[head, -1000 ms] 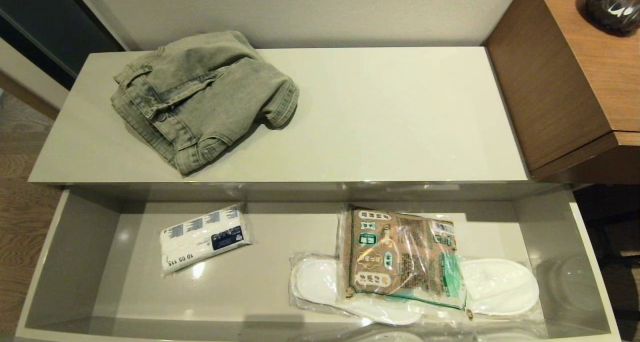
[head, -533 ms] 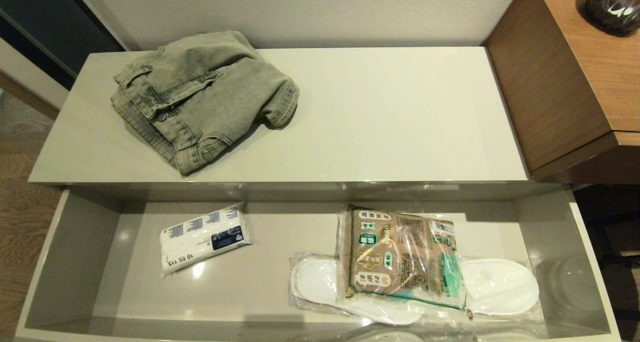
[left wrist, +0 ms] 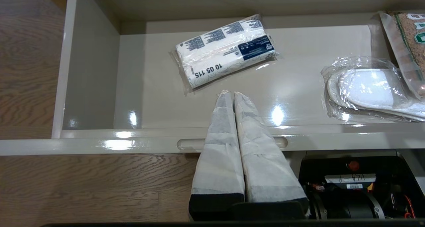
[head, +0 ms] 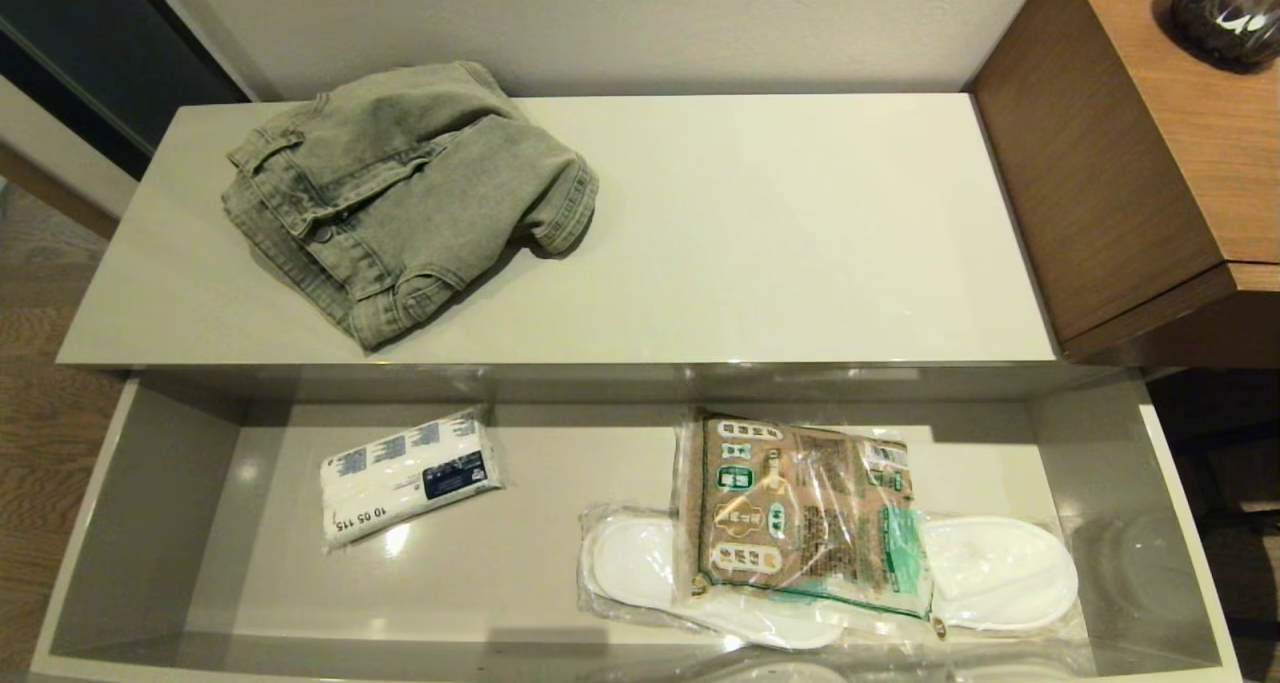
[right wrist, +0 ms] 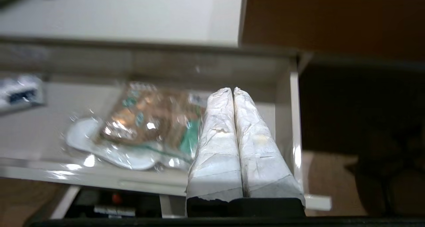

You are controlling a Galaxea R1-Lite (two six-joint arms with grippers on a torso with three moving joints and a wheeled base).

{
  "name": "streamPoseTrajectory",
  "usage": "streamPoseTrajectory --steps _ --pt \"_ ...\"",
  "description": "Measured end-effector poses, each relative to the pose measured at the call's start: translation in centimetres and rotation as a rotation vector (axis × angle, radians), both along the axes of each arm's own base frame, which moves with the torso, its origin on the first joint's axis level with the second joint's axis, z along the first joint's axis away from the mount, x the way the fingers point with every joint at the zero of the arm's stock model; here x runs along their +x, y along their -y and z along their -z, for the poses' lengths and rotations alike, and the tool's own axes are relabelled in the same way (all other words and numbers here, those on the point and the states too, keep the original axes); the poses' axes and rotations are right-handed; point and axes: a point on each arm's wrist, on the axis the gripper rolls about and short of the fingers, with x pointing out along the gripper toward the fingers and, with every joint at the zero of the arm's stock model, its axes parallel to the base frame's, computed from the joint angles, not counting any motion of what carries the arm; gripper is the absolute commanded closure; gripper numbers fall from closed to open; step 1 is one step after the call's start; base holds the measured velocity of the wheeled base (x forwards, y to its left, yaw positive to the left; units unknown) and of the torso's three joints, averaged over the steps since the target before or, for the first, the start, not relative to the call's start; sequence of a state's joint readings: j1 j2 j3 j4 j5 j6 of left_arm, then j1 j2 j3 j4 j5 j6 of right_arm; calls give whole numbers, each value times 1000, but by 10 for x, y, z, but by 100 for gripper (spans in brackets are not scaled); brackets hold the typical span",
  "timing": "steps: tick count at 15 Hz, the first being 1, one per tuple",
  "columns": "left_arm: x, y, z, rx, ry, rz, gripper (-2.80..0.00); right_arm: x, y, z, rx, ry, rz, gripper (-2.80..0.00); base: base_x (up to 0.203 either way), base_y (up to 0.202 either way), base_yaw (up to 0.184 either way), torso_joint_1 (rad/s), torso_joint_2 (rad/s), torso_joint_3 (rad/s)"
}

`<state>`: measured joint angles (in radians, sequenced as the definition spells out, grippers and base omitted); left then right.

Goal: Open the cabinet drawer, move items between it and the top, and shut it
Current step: Close the drawer

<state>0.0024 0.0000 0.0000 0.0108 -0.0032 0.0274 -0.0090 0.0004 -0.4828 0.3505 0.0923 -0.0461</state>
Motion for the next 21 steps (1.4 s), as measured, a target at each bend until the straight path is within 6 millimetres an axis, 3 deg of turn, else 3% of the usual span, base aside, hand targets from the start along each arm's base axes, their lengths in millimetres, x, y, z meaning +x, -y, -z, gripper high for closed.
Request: streamPoseTrajectory --steps 5,7,9,11,12,14,17,19,21 --pt "0 0 0 0 0 0 0 -68 -1 -59 -45 171 -25 0 0 0 0 0 0 0" --pt "0 0 0 0 0 -1 0 -84 -2 -95 5 240 -12 0 0 0 0 0 0 0" --pt "0 0 0 0 0 -1 0 -80 -2 -144 106 227 18 0 0 0 0 0 0 0" --pt "0 0 0 0 0 0 0 -44 -1 -176 214 64 50 0 0 0 0 0 0 0" --pt "0 0 0 0 0 0 0 -22 -1 -182 263 -64 64 0 0 0 0 0 0 0" --pt "0 0 0 0 0 -1 0 20 0 -170 324 -351 96 0 0 0 0 0 0 0" --pt "0 0 0 3 1 -1 0 63 0 -120 436 -764 134 0 0 0 0 0 0 0" --pt "0 0 0 2 2 -1 0 66 -1 -92 493 -1012 139 0 0 0 0 0 0 0" --pt "0 0 0 2 2 -2 0 54 -3 -67 476 -1238 90 0 0 0 0 0 0 0"
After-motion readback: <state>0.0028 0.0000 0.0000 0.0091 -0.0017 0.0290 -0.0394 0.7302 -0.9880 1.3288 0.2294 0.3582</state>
